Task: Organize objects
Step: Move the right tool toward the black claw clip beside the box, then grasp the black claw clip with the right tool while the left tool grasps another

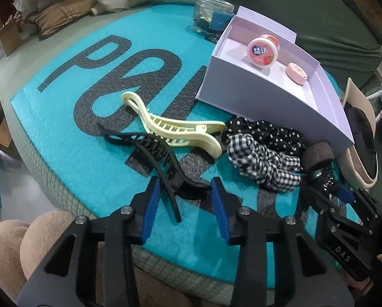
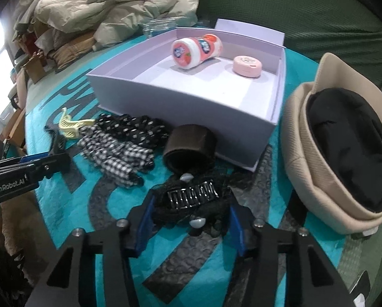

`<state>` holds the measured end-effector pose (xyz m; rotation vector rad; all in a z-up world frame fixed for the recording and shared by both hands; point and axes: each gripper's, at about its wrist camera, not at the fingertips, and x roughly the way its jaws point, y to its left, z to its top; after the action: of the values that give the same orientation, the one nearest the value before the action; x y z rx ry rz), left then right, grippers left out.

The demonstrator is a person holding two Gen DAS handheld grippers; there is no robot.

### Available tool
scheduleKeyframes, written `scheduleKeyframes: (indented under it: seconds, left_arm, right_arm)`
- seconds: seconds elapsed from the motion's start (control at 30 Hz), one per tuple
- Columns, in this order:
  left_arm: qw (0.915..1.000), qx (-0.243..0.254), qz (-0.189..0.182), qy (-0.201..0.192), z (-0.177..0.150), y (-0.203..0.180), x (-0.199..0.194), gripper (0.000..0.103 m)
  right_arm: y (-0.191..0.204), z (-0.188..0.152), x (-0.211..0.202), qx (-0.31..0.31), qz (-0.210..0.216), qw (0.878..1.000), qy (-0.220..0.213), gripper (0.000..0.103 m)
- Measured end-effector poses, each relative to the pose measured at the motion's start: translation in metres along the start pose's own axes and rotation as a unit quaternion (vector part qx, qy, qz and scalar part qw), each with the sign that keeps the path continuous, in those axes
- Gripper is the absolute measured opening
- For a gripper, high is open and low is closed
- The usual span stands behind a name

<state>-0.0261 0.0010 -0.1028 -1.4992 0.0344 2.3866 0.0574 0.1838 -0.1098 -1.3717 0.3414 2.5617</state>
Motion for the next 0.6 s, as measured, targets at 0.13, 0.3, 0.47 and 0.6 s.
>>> scheduleKeyframes:
  seconds: [0.13,0.3,0.47,0.6]
  left_arm:
    - [0.9999,-0.004,-0.010,0.004,-0.003,0.001,-0.005,0.035]
    - [0.9994,0.002,-0.031,0.013,-0.008,0.003,-0.009,0.032]
    - [0.9991,-0.006,-0.040,-0.016,-0.005,0.010,-0.020,0.032]
    - [0.9991,-0.007,-0.034,-0.027,0.001,0.012,-0.024,0.033]
  right_arm:
    - [0.004,-0.003,-0.004,-0.003,0.011,1.000,0.000,0.046]
    - [0.012,-0.005,-0.010,-0.011,0.022,1.000,-0.004,0.043]
    - [0.019,-0.005,-0.015,-0.019,0.030,0.999,-0.011,0.043]
    - [0.021,-0.004,-0.016,-0.022,0.033,0.999,-0.014,0.046]
